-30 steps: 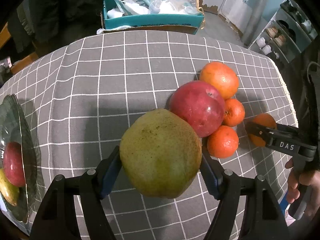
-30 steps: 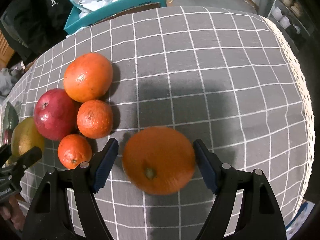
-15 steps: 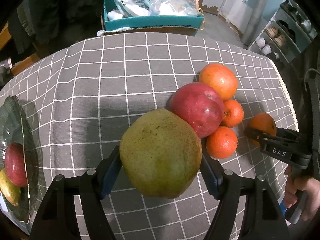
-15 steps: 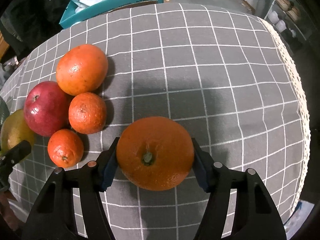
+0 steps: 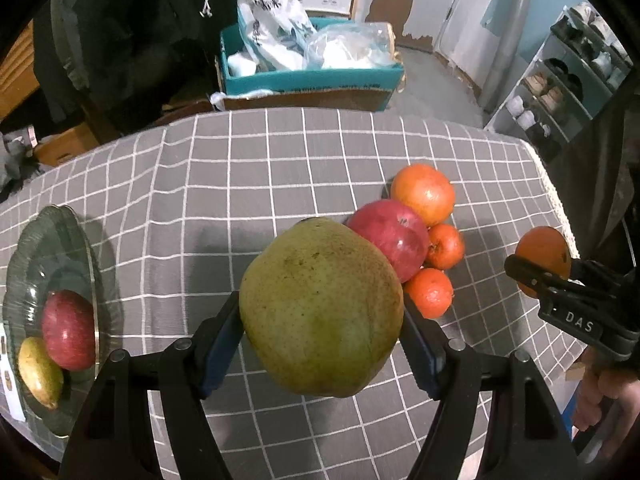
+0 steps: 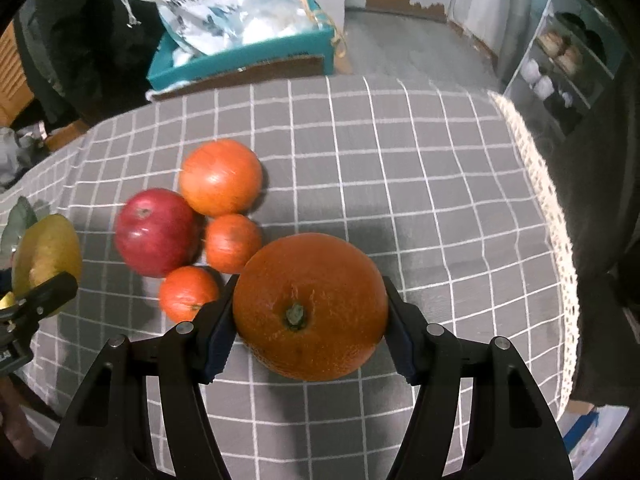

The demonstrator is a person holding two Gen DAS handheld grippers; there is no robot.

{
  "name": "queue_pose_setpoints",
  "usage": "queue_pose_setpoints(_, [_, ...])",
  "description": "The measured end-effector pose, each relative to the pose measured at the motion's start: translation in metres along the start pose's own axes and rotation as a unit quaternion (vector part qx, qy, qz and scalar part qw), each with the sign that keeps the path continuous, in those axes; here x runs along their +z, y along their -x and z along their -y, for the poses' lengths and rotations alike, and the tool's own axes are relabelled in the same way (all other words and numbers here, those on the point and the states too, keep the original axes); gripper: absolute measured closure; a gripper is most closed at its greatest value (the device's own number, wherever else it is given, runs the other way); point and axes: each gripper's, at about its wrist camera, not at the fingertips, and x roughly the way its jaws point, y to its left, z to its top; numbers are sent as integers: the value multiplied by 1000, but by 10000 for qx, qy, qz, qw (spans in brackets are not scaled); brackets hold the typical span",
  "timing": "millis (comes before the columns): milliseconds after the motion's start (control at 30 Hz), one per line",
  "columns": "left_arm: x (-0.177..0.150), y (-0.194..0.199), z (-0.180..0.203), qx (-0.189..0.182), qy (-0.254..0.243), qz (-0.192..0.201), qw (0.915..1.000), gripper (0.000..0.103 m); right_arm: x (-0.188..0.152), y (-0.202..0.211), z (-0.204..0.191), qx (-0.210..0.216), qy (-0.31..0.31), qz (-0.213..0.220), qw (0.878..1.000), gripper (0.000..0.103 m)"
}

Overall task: Organize fruits
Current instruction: 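Lift and carry the pear and large orange in both tools over the green bowl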

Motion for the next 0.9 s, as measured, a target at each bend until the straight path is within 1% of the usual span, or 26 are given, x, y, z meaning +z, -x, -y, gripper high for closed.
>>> queue_pose_setpoints(533, [3, 67, -23, -18, 134, 589, 9982, 28, 15, 72, -52, 209, 428, 770, 9959, 38])
queue_pose_setpoints(900, [0, 112, -49, 119, 264, 1044, 9941, 28, 21, 105, -91, 408, 748, 1111, 9901, 38])
